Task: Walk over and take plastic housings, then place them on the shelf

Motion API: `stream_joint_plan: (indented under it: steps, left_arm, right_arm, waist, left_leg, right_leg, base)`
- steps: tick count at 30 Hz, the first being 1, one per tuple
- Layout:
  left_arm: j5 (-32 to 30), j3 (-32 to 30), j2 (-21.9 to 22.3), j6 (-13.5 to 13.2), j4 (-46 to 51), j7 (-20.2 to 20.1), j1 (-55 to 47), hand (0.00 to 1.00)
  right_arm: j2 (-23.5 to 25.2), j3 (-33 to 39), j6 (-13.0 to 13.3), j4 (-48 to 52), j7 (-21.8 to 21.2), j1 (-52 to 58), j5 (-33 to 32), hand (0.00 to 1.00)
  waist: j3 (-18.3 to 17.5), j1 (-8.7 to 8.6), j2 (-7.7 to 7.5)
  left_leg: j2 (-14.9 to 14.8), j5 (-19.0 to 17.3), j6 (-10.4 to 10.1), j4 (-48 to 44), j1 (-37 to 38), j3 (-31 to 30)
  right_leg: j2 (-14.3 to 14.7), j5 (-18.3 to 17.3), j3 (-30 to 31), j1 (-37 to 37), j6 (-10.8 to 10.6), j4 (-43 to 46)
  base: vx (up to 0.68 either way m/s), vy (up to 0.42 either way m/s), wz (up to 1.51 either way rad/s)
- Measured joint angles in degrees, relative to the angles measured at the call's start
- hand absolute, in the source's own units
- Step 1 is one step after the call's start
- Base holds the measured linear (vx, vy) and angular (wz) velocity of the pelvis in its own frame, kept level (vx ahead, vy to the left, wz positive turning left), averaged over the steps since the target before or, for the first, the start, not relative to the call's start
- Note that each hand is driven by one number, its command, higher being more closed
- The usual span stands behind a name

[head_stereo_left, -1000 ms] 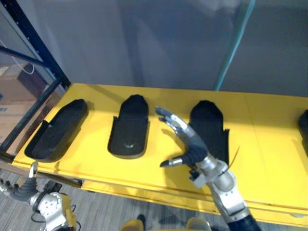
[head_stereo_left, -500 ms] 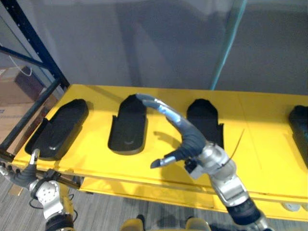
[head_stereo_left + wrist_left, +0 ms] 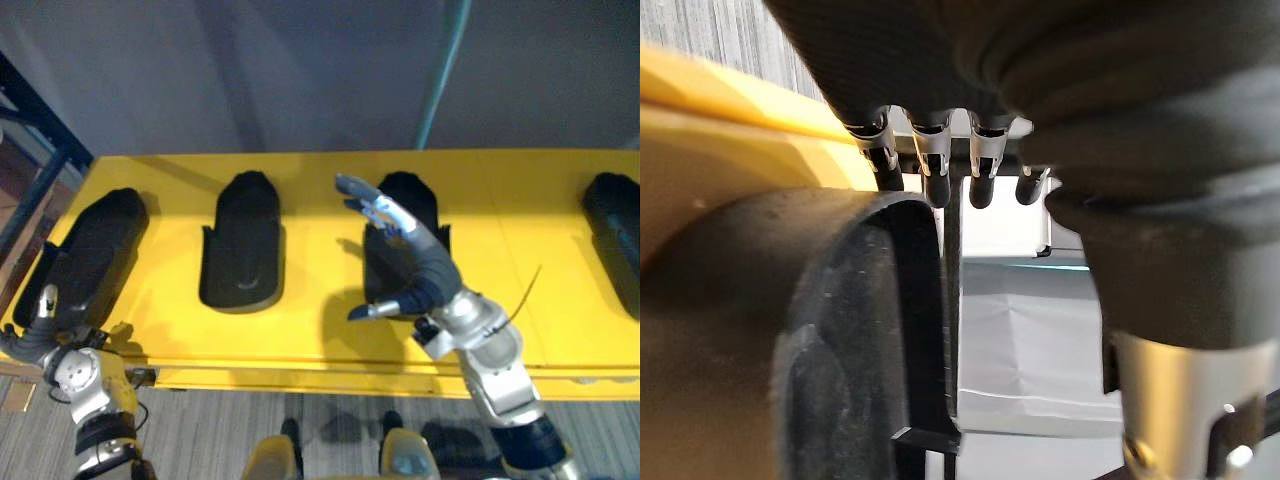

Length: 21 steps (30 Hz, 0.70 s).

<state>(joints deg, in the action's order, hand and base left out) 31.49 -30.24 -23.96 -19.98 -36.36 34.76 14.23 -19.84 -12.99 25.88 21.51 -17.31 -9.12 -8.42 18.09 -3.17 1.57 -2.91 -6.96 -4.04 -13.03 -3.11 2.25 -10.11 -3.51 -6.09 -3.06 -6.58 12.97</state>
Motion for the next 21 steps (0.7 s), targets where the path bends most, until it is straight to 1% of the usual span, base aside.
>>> stream_joint_plan:
  steps: [2, 5, 12, 17, 19, 21]
  left_arm:
    - [0.33, -0.13, -0.96, 0.32, -0.87, -0.02, 0.55, 0.00]
    - [2.22, -0.11, -1.06, 1.18, -1.65, -0.19, 1.44, 0.00]
    - [2.38, -0.43, -1.42, 0.93, -1.92, -0.83, 2.09, 0.00]
    - [2.51, -0.48, -1.77, 0.65, -1.99, -1.51, 2.36, 0.00]
    - [3.80, -0.48, -2.34, 0.54, -2.07, -1.48, 2.78, 0.00]
    - [4.59, -0.50, -2.65, 0.37, -2.92, -1.30, 3.97, 0.00]
  right_arm:
    - [-0.02, 0.64, -0.01, 0.61, -0.17, -0.03, -1.05, 0.00]
    - [-0.04, 0.67, -0.32, 0.63, -0.11, -0.05, -1.54, 0.00]
    - [-0.11, 0.69, -2.15, 0.66, 0.11, -0.12, -2.08, 0.00]
    - [-0.11, 0.67, -2.20, 0.71, 0.09, -0.24, -2.12, 0.00]
    - [-0.12, 0.62, -2.21, 0.93, 0.07, -0.46, -2.28, 0.00]
    - [-0.19, 0.60, -2.27, 1.06, 0.15, -0.71, -2.91, 0.00]
  waist:
    - [0.43, -0.56, -0.10]
    - [1.55, -0.69, 0.01]
    - [3.43, -0.88, 0.53]
    - [4.09, -0.87, 0.54]
    - [4.36, -0.85, 0.45]
    - [5.41, -0.91, 0.68]
  left_leg:
    - [-0.07, -0.18, -0.12, -0.49, -0.68, 0.19]
    - [-0.20, -0.29, -0.08, -0.67, -0.99, 0.82]
    - [-0.37, -0.77, -0.02, -1.68, -1.93, 1.38]
    - [-0.42, -0.94, -0.01, -2.45, -2.23, 1.71]
    - [-0.45, -0.95, 0.00, -2.77, -2.98, 2.35]
    - [-0.48, -1.28, 0.16, -3.47, -3.10, 2.96]
  right_leg:
    - [-0.01, -0.10, 0.20, -1.02, 0.13, 0.74]
    - [0.08, -0.13, 0.89, -1.93, 0.15, 1.32]
    - [0.17, -0.32, 1.58, -3.28, 0.28, 2.46]
    - [0.16, -0.36, 2.05, -4.10, 0.28, 3.12]
    - [0.22, -0.28, 2.90, -5.22, 0.18, 3.56]
    - [0.19, -0.15, 3.33, -5.23, 0.01, 3.72]
  base:
    - [0.00, 0.002, -0.02]
    - [0.00, 0.003, -0.09]
    - [0.00, 0.001, -0.04]
    - [-0.01, 0.001, -0.03]
    - [-0.03, 0.008, -0.12]
    - [-0.03, 0.012, -0.13]
